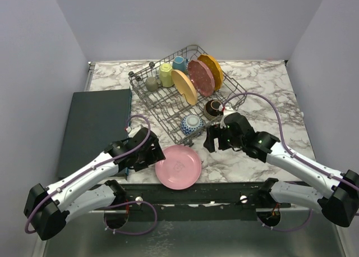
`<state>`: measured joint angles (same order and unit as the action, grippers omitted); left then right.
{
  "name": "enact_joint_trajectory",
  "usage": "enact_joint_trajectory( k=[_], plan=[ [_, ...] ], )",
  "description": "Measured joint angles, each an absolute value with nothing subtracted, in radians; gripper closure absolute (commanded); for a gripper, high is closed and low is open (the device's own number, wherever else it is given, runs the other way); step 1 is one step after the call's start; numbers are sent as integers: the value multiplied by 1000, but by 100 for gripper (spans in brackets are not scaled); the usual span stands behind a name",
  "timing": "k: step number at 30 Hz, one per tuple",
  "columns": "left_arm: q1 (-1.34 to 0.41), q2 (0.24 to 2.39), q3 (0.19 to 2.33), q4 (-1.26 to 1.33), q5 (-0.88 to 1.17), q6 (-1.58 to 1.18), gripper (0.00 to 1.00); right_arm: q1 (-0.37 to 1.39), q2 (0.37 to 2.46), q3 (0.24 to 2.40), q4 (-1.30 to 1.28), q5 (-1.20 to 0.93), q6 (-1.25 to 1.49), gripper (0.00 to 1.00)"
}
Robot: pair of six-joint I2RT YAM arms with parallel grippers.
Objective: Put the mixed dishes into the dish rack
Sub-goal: Pick up the plate from the corner of the board.
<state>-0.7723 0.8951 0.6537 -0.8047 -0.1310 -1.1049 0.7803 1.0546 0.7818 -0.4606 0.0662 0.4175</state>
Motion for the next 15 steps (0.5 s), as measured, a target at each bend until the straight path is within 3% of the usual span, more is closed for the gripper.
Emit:
enact_joint_trajectory(
  k=[8, 15],
  plan=[
    [-772, 953, 589, -762, -85, -1153, 17, 780, 1032, 728, -440, 49, 442, 13],
    [-772, 962, 542, -721, -60, -1173, 27, 780, 1032, 711, -428, 36, 448, 13]
  ],
)
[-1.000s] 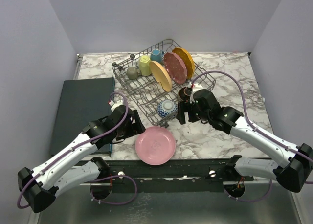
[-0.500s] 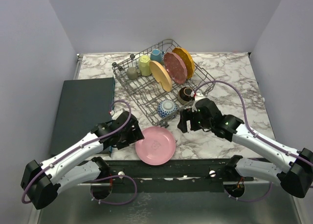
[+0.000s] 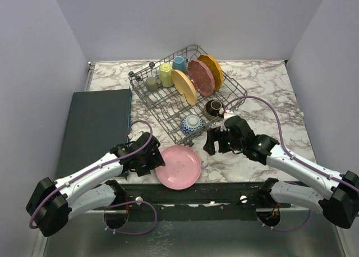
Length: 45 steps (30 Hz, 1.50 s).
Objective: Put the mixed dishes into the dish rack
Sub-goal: Pick up the plate from the corner of the board.
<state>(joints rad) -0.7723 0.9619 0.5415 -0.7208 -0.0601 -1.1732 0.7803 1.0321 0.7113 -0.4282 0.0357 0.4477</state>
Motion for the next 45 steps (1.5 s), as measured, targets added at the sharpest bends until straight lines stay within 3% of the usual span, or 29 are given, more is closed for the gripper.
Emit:
enact_joint_trajectory(
  k=[17, 30, 45],
  plan=[
    [-772, 1036, 489, -614, -22, -1177, 47, 780, 1041, 710, -402, 23, 458, 14],
    [-773, 1068, 485, -581, 0, -1150, 99, 781, 1056, 708, -389, -10, 471, 13],
    [-774, 1059, 483, -577, 64, -1113, 100, 781, 1060, 687, -383, -17, 485, 13]
  ],
)
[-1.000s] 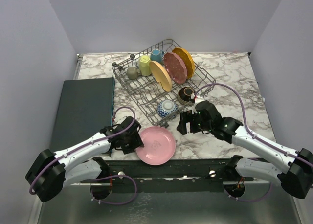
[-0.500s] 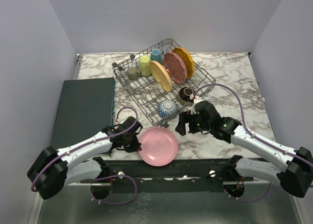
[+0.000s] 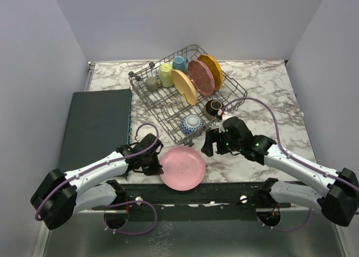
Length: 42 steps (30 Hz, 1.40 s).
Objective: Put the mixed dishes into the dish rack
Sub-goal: Pick up the plate from the corner of the board.
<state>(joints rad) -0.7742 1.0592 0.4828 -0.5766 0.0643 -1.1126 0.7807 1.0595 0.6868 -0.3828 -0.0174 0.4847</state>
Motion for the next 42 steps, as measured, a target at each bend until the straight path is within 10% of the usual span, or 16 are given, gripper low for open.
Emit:
enact_joint_trajectory(
  k=[42],
  plan=[
    [-783, 898, 483, -574, 281, -1055, 100, 781, 878, 603, -382, -97, 673, 12]
  ],
)
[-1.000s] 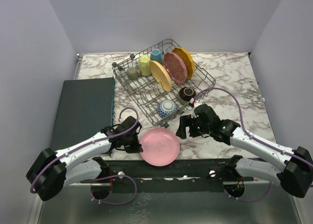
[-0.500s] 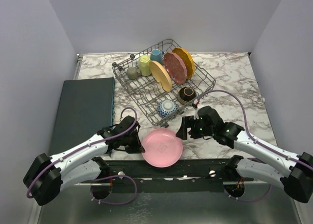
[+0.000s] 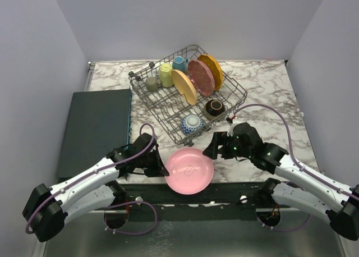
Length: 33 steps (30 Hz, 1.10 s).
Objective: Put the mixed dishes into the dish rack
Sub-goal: Pick up the plate from the corner of the board.
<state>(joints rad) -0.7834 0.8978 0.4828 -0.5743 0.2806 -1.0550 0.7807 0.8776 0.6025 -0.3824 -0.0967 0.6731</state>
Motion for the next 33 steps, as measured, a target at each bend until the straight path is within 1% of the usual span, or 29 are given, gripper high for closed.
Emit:
enact_joint_trajectory(
  k=[7, 13, 19, 25, 33],
  plan=[
    [-788, 855, 485, -574, 310, -1058, 100, 781, 793, 612, -445, -56, 725, 12],
    [-791, 841, 530, -578, 307, -1052, 100, 781, 710, 644, -467, -36, 757, 12],
    [-793, 832, 600, -577, 290, -1035, 100, 781, 711, 669, -478, -35, 778, 12],
    [-793, 832, 657, -579, 229, -1002, 100, 781, 712, 669, -484, -36, 790, 12],
    [-793, 826, 673, -587, 139, -978, 100, 781, 711, 669, -470, -78, 799, 12]
  ],
)
